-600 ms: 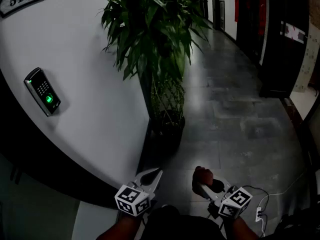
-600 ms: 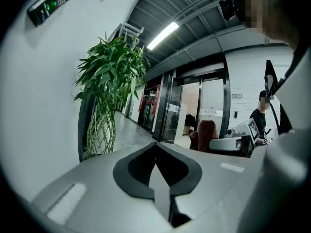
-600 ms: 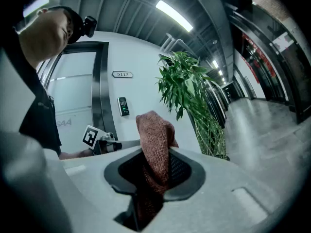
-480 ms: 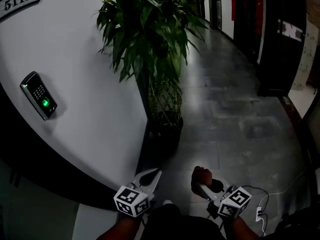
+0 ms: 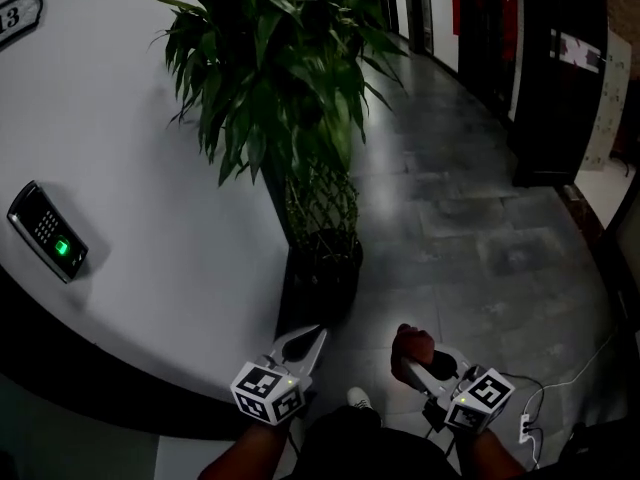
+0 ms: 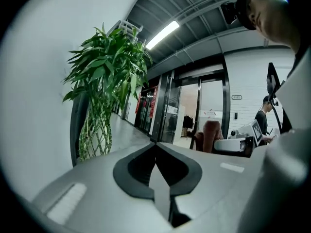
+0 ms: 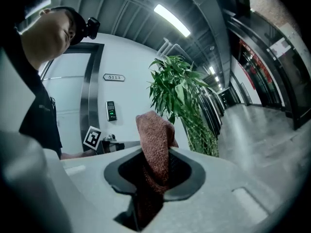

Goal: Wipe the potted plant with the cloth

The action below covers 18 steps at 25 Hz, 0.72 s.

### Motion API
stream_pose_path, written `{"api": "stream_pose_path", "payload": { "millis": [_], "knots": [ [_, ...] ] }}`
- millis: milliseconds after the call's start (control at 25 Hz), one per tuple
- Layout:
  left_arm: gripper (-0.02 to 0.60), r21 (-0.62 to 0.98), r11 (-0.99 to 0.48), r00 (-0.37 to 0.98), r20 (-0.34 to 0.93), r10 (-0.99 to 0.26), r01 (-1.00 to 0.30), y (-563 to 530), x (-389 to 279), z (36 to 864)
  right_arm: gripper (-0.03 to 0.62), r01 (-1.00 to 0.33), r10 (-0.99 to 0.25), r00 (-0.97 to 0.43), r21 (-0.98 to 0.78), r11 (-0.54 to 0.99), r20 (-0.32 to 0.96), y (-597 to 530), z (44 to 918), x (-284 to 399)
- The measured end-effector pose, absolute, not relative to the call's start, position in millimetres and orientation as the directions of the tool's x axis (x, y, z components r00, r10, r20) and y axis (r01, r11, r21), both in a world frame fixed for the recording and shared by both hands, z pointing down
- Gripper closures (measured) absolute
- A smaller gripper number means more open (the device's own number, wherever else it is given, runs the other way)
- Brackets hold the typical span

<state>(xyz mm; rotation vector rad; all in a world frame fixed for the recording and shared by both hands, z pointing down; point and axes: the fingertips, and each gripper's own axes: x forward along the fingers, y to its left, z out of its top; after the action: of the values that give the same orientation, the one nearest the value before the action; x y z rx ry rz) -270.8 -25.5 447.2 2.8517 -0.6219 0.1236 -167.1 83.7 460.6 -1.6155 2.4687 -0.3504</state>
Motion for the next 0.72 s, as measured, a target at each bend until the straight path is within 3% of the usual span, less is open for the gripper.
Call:
{"api": "stream_pose_path", "payload": {
  "millis": [320,400,600,720],
  "knots": [
    [0.551,0.175,-0.912,0.928,0.058,-0.367,-0.371,-140,-193,394,0.523,-0.906,-0.937,-0.349,-0.257,0.337,-0.002,-3,434,-112],
    [0.517,0.168,-0.919,0.934,0.049,-0.354,-0.357,-166,-175,379,0.523,-0.91,-0.94,-0.342,-0.244,0.335,-0.013,-28,415,-106],
    [0.506,0.165,-0.938,0.949,-0.027,-0.313,-0.305,-220,-140,338,0.523,-0.921,-0.941,-0.332,-0.192,0.339,-0.07,-80,383,-90],
    [0.457,0.196,-0.943,0.956,-0.063,-0.286,-0.269,-239,-124,325,0.523,-0.925,-0.941,-0.326,-0.173,0.338,-0.095,-101,373,-81]
  ]
}}
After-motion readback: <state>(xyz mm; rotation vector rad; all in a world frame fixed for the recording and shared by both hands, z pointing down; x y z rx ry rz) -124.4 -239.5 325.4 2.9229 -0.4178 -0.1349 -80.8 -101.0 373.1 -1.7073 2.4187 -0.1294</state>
